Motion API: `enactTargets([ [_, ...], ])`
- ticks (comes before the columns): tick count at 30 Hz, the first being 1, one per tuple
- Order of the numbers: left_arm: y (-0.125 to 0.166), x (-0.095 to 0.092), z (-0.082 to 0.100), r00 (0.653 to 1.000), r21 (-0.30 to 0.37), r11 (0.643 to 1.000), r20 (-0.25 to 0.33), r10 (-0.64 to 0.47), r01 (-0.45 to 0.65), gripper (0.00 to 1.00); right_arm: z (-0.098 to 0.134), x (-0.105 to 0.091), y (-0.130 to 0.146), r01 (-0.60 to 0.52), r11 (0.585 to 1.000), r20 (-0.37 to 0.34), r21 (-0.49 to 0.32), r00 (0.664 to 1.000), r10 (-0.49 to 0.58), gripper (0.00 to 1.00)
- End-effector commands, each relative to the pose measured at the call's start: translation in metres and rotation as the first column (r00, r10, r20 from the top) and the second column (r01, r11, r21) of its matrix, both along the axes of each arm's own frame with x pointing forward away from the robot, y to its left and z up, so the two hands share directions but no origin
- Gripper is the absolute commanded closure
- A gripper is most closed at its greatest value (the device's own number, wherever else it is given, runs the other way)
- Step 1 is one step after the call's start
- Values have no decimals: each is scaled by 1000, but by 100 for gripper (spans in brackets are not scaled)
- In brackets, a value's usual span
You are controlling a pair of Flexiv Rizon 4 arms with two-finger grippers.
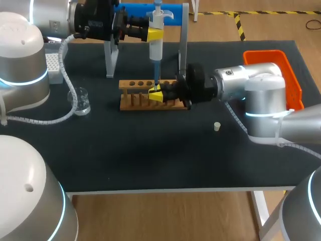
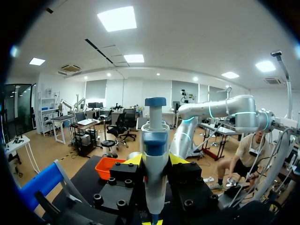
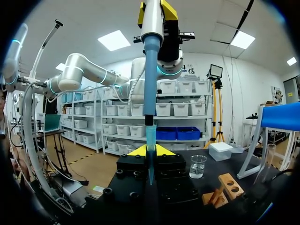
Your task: Invert the test tube, pick up the pipette, mount the tip to pipette, aspirate from beaker and dispense into the tube, eject the tip, return the pipette, and cap with the stopper.
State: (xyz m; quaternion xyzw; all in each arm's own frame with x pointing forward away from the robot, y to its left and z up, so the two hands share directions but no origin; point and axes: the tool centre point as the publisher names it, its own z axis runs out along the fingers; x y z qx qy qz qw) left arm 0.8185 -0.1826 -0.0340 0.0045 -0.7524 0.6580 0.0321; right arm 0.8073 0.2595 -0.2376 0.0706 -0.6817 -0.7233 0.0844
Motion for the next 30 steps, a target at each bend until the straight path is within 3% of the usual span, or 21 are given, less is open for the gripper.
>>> enactTargets([
  [1,0,0,-1,1000,4,1000,-2,-3,3,100,5,-1,-3,2,1000,3,-1,1000,-2,100],
  [30,0,0,-1,1000,4,1000,-2,-3,3,100,2,-4,-9,13,1000,-3,1,1000,-13,100],
])
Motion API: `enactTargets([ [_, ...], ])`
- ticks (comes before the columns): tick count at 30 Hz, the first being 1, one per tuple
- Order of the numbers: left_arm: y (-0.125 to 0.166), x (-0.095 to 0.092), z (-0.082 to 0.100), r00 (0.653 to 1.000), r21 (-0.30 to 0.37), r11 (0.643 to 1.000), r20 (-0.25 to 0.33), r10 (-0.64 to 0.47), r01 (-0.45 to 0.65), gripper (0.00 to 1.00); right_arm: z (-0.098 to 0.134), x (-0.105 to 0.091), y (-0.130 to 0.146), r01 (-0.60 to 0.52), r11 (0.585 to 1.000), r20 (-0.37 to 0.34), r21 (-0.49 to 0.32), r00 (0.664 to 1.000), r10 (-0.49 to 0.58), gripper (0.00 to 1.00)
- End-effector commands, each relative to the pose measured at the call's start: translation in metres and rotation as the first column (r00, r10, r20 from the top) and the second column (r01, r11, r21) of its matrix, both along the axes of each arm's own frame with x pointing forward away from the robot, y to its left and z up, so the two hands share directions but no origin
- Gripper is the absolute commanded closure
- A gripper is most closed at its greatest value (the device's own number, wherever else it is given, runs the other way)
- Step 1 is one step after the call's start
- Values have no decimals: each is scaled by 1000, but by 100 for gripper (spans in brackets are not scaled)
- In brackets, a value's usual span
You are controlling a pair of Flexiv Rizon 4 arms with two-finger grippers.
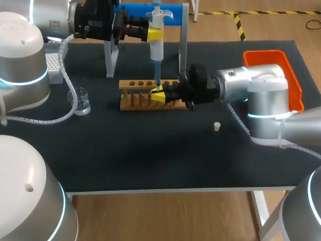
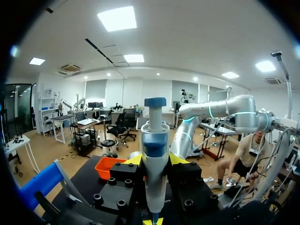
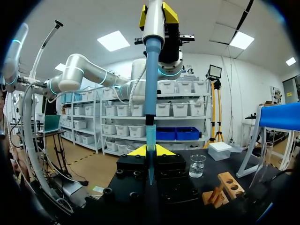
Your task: Invert the test tube, pick up the pipette, mount the tip to pipette, aspirate from beaker and dispense into the tube, eject the tip, return the pipette, and cap with the stopper.
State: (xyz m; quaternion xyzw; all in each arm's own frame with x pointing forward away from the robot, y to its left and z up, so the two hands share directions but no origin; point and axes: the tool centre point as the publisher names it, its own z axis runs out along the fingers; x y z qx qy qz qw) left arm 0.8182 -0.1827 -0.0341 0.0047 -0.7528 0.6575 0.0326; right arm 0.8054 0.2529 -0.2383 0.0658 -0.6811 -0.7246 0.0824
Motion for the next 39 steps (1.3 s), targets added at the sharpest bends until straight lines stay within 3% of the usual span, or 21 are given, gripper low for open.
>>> enactTargets([
  [1,1,1,-1,1000,2,1000,0,-2,2,100,3,-2,-2,4,1000,1,-1,1000,-4,100],
  [22,1,1,-1,1000,2,1000,0,-2,2,100,12,0,-4,-3,1000,0,-1,1000,3,100],
  [39,1,1,-1,1000,2,1000,0,-2,2,100,42,5,-7,-29,1000,31,-2,999,29,100],
])
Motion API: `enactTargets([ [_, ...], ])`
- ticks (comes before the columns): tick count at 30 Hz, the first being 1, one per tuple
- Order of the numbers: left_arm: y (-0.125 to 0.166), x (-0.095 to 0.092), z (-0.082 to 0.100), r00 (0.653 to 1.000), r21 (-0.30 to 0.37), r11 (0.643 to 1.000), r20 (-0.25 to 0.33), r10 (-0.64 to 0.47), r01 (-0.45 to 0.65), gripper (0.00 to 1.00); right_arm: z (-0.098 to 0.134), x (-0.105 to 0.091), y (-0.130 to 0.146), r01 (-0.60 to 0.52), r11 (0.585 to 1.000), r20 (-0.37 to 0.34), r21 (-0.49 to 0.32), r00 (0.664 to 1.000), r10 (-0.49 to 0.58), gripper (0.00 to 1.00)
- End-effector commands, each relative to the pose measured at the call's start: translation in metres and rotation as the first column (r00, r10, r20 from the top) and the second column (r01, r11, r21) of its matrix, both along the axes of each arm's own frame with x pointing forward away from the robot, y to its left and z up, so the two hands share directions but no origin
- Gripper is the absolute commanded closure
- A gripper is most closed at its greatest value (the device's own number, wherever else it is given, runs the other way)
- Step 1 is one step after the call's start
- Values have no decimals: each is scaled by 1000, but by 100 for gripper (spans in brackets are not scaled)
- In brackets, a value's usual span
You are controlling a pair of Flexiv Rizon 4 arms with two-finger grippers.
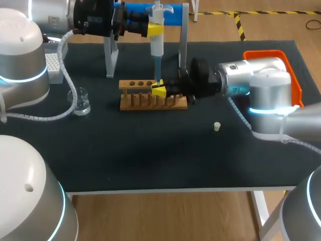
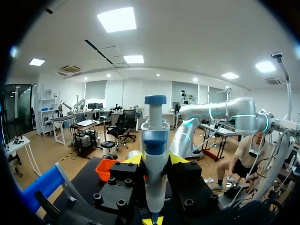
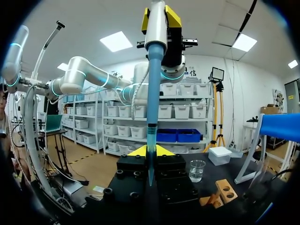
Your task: Invert the test tube, pick up the pipette, mount the tip to pipette, aspirate from beaker and dispense into the tube, eject the tip, return the pipette, and cap with the stopper.
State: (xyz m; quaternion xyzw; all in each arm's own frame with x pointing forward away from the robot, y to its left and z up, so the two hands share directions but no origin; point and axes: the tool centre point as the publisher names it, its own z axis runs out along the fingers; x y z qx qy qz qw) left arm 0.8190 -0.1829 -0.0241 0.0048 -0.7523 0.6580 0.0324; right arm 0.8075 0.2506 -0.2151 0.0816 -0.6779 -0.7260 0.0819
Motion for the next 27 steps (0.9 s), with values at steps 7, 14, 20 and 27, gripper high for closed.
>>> enactTargets([
  [7,1,0,-11,1000,4,1000,-1,-3,3,100,9,-3,-6,-5,1000,2,-29,1000,5,0],
  [14,1,0,-11,1000,4,1000,-1,-3,3,100,-8,-17,-12,-13,999,-10,-44,1000,13,0],
  [20,1,0,-11,1000,4,1000,-1,-3,3,100,-21,-34,-34,-2,997,-1,-82,1000,1,0],
  [27,1,0,-11,1000,4,1000,-1,-3,3,100,-34,-46,-68,62,991,8,-115,998,-62,0],
])
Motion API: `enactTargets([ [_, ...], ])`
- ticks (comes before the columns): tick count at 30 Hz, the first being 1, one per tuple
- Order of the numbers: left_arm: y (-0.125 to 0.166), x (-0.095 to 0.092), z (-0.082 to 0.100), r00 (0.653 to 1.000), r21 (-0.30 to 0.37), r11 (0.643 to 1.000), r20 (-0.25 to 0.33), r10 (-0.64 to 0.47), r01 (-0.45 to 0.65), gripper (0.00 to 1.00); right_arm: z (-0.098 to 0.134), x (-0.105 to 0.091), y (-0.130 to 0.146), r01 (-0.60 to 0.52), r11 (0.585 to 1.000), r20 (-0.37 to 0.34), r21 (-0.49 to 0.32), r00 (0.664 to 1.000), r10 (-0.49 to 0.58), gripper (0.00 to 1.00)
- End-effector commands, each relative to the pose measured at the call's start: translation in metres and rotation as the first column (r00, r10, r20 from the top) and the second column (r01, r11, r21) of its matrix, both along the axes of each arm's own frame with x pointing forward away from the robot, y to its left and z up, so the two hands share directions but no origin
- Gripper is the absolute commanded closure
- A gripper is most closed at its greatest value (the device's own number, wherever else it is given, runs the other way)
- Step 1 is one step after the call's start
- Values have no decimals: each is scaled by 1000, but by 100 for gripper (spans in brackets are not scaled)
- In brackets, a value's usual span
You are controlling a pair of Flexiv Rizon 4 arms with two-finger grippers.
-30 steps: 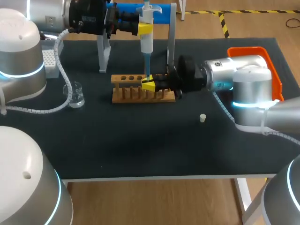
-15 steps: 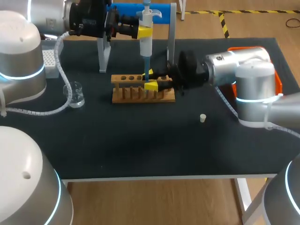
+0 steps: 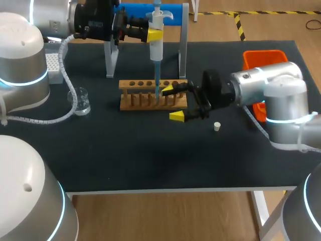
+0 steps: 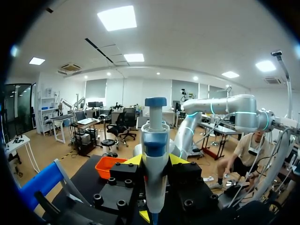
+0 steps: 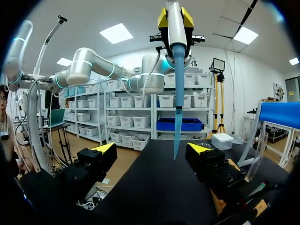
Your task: Invert the test tube, pick up the pipette, mount the tip to pipette, aspirate from beaker and dispense into the tube, eject the tip, return the pipette, and cap with the stopper.
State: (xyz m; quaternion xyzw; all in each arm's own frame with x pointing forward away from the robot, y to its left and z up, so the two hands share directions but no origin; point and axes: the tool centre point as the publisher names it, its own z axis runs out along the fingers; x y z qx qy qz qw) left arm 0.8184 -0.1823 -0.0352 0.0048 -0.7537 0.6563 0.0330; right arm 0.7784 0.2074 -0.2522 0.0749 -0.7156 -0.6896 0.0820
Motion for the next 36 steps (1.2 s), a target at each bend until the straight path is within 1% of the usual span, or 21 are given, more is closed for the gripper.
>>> enactTargets([
  [1,0,1,0,1000,-1,1000,0,-2,2,100,1,-17,-30,62,998,6,-14,998,-62,0],
  [9,0,1,0,1000,-1,1000,0,-2,2,100,-4,-29,-62,102,994,3,-35,995,-102,0],
  [36,0,1,0,1000,-1,1000,0,-2,2,100,-4,-29,-62,102,994,3,-35,995,-102,0],
])
